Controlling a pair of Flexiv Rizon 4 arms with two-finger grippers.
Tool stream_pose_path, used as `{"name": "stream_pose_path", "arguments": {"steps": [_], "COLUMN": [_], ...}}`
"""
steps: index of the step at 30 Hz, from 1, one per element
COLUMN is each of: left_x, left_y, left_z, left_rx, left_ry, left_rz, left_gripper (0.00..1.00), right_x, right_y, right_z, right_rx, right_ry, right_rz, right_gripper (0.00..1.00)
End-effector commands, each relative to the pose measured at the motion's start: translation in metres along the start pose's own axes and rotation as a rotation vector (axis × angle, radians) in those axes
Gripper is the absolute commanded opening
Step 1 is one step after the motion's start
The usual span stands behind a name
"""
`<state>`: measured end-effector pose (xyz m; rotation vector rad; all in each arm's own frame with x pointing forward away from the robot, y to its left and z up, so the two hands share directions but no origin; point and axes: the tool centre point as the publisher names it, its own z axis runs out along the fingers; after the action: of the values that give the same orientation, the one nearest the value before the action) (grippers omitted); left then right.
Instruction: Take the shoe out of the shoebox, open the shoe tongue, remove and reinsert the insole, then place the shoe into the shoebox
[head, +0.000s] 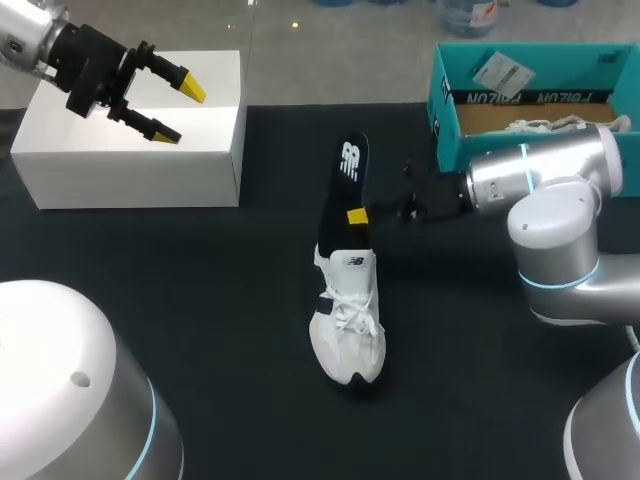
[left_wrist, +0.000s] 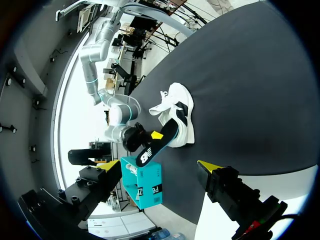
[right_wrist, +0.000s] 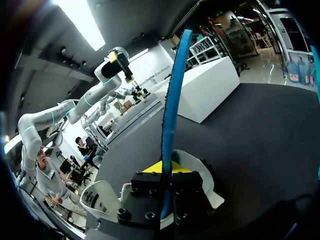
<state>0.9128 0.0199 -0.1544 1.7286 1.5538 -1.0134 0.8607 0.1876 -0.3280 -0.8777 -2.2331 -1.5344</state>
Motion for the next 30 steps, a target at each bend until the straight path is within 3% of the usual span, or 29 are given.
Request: {"name": "stream_pose_path", "arguments": {"steps": [1,12,18,19,20,27,30], "left_x": [0.000,0.000,0.000,0.000,0.000,0.000,0.000], "left_y": [0.000,0.000,0.000,0.000,0.000,0.000,0.000], "left_z": [0.000,0.000,0.000,0.000,0.000,0.000,0.000], "left_rx": [0.001,0.001,0.001,0.001,0.001,0.001,0.001], "left_ry": [0.003,0.003,0.003,0.003,0.003,0.003,0.003], "left_rz": [0.001,0.001,0.001,0.001,0.001,0.001,0.001], "left_gripper": [1.00,1.00,1.00,1.00,1.00,1.00,1.00], "right_x": [0.008,0.025,0.025,0.024,0.023,0.013,0.008], "right_y": [-0.009,-0.035,-0.036,-0.033,-0.030,-0.005,0.002], "right_z": [0.001,0.009,0.006,0.003,0.001,-0.007,-0.007], "right_rx": [0.082,0.084,0.091,0.087,0.085,0.104,0.111], "right_ry": [-0.015,-0.004,-0.010,-0.019,-0.024,-0.046,-0.046], "right_rz": [0.014,0.066,0.077,0.072,0.066,0.009,-0.005], "right_gripper": [0.00,0.00,0.00,0.31,0.41,0.42,0.35]}}
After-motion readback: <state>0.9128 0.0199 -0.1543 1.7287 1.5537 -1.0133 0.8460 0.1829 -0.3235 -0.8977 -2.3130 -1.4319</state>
